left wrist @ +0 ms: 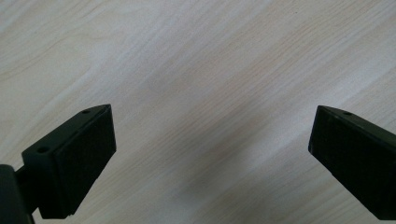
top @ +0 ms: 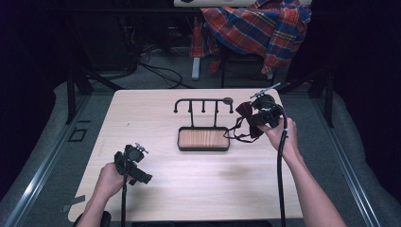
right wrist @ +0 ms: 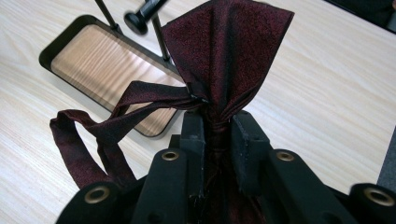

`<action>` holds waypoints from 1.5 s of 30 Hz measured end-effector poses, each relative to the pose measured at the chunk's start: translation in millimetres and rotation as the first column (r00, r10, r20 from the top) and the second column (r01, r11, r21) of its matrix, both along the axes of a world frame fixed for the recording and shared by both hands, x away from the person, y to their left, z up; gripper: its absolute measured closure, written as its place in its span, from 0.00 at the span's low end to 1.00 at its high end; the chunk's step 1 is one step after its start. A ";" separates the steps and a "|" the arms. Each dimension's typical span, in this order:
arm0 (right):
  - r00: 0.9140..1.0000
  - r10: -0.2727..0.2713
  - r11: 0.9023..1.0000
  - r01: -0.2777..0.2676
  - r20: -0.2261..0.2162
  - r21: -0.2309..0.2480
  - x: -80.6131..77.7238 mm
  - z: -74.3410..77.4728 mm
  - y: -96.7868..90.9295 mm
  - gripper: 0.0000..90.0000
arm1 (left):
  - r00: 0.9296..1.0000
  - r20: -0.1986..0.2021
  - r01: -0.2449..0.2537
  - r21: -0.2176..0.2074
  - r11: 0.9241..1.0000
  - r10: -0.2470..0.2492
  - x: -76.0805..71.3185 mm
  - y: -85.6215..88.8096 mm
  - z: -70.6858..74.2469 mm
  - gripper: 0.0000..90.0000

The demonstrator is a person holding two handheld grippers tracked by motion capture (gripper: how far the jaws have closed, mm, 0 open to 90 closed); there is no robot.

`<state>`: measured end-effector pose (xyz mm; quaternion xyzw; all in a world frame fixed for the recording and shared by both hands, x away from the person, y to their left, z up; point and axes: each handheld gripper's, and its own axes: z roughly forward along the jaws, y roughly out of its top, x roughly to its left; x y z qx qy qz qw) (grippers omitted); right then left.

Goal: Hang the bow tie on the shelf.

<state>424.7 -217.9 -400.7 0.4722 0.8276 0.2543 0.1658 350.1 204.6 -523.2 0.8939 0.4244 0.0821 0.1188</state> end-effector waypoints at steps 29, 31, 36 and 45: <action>0.997 -0.049 0.996 0.045 0.059 0.077 30.5 14.2 17.2 0.85 | 1.000 -0.001 0.000 0.000 1.000 0.000 0.0 -0.3 -0.5 0.01; 0.996 -0.060 0.995 0.055 0.061 0.080 33.1 13.8 17.5 0.85 | 1.000 -0.001 0.000 0.000 1.000 0.000 0.0 -0.3 -0.6 0.01; 0.994 -0.099 0.992 0.095 0.052 0.084 41.2 6.5 16.7 0.85 | 1.000 -0.001 -0.001 0.001 1.000 0.001 -0.1 -0.2 -0.6 0.01; 0.986 -0.170 0.976 0.169 -0.005 0.138 53.8 -12.4 2.6 0.85 | 1.000 -0.003 0.002 0.000 1.000 -0.002 0.1 -0.4 -0.8 0.01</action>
